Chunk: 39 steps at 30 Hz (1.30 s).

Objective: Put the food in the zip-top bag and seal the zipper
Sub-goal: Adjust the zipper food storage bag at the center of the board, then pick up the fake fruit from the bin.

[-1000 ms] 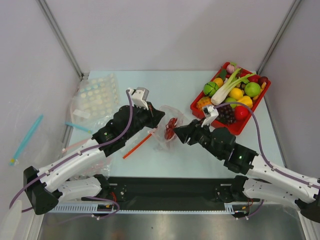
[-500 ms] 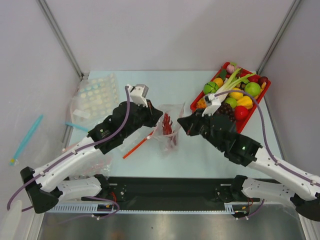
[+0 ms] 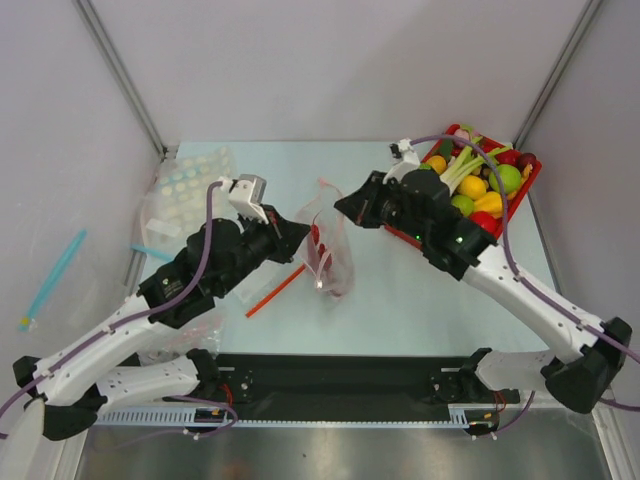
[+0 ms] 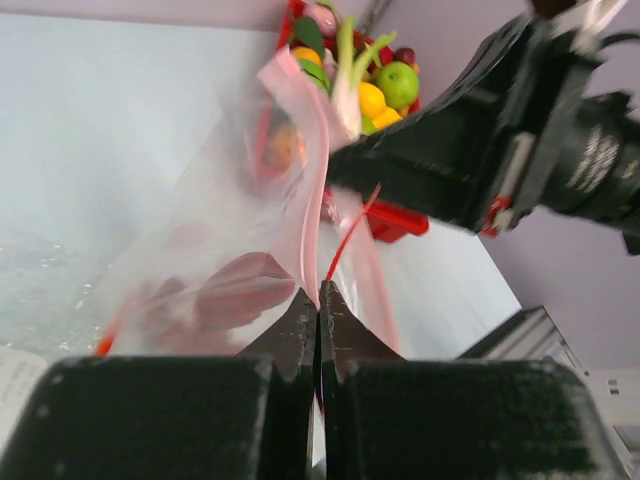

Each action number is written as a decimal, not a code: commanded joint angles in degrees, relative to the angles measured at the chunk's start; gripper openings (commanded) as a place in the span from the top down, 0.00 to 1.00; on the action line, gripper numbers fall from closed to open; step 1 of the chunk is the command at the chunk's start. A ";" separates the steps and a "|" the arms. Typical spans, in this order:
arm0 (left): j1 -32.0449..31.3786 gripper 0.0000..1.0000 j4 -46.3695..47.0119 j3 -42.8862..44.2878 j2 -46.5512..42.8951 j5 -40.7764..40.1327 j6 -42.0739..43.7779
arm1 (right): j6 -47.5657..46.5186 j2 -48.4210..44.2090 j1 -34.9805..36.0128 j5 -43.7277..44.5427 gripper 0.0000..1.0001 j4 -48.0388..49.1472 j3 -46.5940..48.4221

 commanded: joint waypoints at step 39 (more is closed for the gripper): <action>-0.76 1.00 18.46 -6.09 23.05 -4.47 10.17 | -2.78 -8.01 -23.47 11.83 0.23 9.12 -25.97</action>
